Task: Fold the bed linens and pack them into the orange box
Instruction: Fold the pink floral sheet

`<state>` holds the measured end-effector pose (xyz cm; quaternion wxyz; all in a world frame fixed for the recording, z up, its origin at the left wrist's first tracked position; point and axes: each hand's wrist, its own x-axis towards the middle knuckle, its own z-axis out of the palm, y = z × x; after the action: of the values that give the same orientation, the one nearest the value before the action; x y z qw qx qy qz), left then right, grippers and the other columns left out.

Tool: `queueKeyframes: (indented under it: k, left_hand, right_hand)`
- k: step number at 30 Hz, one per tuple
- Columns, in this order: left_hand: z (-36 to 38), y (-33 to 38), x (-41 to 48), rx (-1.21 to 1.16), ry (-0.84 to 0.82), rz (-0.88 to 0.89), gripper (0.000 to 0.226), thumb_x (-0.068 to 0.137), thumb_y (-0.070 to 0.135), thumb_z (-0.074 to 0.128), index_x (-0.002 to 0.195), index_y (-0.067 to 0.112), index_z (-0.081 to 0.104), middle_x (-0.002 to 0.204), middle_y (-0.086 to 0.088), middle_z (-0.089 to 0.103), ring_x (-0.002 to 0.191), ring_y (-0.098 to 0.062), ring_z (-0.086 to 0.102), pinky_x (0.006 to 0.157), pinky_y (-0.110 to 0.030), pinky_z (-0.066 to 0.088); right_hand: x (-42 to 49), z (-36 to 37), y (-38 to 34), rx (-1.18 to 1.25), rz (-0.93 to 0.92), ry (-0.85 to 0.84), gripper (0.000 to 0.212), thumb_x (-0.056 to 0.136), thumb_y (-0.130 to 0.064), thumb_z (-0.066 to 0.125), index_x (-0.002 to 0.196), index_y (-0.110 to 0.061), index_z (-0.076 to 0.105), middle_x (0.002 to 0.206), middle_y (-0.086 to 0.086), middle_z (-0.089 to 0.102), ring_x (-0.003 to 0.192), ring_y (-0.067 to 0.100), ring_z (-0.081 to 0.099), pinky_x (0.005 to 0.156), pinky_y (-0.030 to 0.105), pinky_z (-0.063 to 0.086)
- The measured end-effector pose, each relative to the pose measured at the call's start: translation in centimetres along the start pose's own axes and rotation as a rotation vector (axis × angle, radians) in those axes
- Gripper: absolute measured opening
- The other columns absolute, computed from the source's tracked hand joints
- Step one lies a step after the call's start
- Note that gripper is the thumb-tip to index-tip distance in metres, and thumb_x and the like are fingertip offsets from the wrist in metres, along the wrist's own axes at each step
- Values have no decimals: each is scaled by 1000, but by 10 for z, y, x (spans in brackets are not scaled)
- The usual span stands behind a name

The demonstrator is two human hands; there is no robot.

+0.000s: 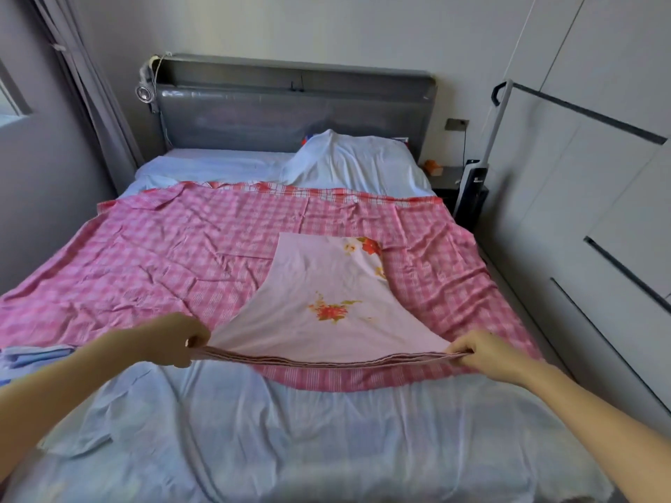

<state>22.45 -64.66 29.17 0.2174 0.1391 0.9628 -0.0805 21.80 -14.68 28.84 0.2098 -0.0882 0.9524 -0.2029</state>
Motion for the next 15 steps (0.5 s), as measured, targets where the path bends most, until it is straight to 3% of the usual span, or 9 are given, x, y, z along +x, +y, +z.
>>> queueKeyframes:
  k: [4,9,12,14,15]
  left_hand:
    - [4,20,-46,-198,-210,-36,20,58,21,61,62,26,42,64,9,46,57,-8,39,53,-19,30]
    - [10,36,-109,-417,-536,7,24,42,27,64,61,25,50,56,15,48,56,-4,42,58,-19,32]
    - [13,28,-127,-572,-474,9,24,39,27,63,59,24,50,58,12,47,56,-7,41,58,-22,31]
    - [21,25,-124,-646,-337,-35,20,43,26,64,58,24,51,58,10,46,57,-9,40,60,-26,31]
    - [26,26,-119,-694,-263,-62,19,46,24,65,59,22,51,57,10,46,56,-9,40,60,-26,30]
  right_hand:
    - [-51,15,8,75,6,-73,16,85,-16,68,75,-27,75,73,2,69,64,4,52,63,22,38]
    - [-117,15,0,122,-11,-422,54,87,-2,60,46,-38,64,50,-20,53,50,-7,46,56,9,35]
    - [-126,5,5,211,-19,-474,34,88,-9,63,60,-28,71,62,-12,61,59,-3,52,59,11,40]
    - [-112,5,13,284,12,-365,10,86,-14,67,82,-15,76,81,2,71,73,7,62,68,16,47]
    - [-102,9,17,308,29,-295,8,85,-15,69,86,-11,75,85,5,72,76,9,64,72,19,49]
